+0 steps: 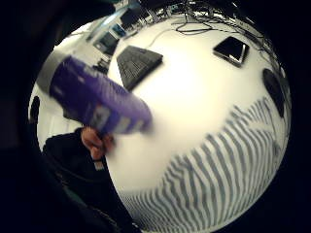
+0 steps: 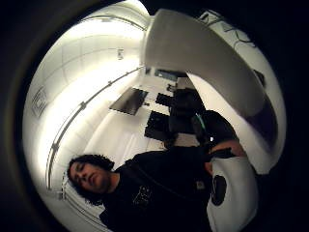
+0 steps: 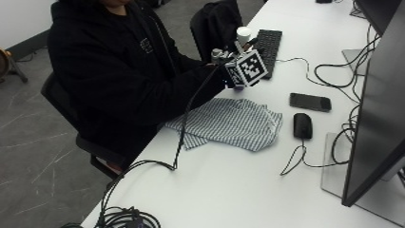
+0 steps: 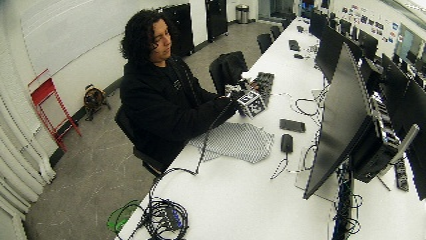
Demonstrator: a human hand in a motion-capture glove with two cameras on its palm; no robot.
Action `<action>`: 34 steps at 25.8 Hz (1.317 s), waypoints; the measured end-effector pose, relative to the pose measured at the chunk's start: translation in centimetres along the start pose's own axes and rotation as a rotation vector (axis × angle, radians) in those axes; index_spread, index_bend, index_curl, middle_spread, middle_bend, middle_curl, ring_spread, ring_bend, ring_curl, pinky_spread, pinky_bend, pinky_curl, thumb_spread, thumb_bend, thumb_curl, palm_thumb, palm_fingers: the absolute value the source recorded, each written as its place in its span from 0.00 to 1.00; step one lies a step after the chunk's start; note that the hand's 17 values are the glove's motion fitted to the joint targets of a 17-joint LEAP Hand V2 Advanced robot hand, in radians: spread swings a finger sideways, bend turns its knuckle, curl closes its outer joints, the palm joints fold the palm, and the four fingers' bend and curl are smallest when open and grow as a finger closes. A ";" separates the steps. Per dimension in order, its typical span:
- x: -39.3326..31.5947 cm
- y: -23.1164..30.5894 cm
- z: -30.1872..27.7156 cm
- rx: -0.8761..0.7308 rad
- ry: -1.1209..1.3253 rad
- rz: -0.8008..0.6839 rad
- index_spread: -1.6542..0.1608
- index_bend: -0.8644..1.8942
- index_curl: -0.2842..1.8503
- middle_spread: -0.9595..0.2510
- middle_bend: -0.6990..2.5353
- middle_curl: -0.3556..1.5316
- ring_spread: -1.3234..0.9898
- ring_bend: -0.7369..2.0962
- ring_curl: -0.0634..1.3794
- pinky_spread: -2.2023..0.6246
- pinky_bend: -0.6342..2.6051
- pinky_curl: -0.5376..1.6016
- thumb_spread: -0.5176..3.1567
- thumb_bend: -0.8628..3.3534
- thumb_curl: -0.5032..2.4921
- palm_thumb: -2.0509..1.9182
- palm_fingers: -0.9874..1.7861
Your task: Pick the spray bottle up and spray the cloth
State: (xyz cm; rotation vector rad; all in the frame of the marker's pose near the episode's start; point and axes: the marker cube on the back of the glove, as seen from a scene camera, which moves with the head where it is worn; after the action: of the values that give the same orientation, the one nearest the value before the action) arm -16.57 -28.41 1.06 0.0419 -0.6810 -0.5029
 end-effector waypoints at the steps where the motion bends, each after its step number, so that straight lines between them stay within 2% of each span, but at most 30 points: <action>1: 0.0 0.9 -0.3 -0.031 0.072 0.017 0.68 0.32 0.27 0.73 0.28 0.43 0.53 0.41 0.35 0.82 0.35 0.46 0.35 0.19 0.39 0.74 0.36; 6: -0.9 5.2 -2.2 -0.143 0.348 0.060 0.67 0.35 0.25 0.74 0.28 0.42 0.54 0.40 0.31 0.84 0.34 0.43 0.38 0.19 0.37 0.72 0.35; 15: -1.1 12.7 -4.7 -0.137 0.771 0.179 0.65 0.37 0.24 0.74 0.29 0.41 0.55 0.40 0.28 0.83 0.31 0.41 0.43 0.20 0.34 0.72 0.36; 23: -1.2 17.8 -3.9 -0.159 0.898 0.254 0.65 0.37 0.24 0.75 0.29 0.40 0.54 0.40 0.28 0.82 0.28 0.40 0.45 0.20 0.33 0.71 0.37; 34: -3.0 19.5 -1.7 -0.190 0.897 0.239 0.65 0.37 0.25 0.76 0.29 0.39 0.55 0.39 0.27 0.83 0.27 0.40 0.47 0.20 0.31 0.70 0.39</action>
State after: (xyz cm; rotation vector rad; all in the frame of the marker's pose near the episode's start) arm -9.08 -10.10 1.82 0.0038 0.2403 -0.2689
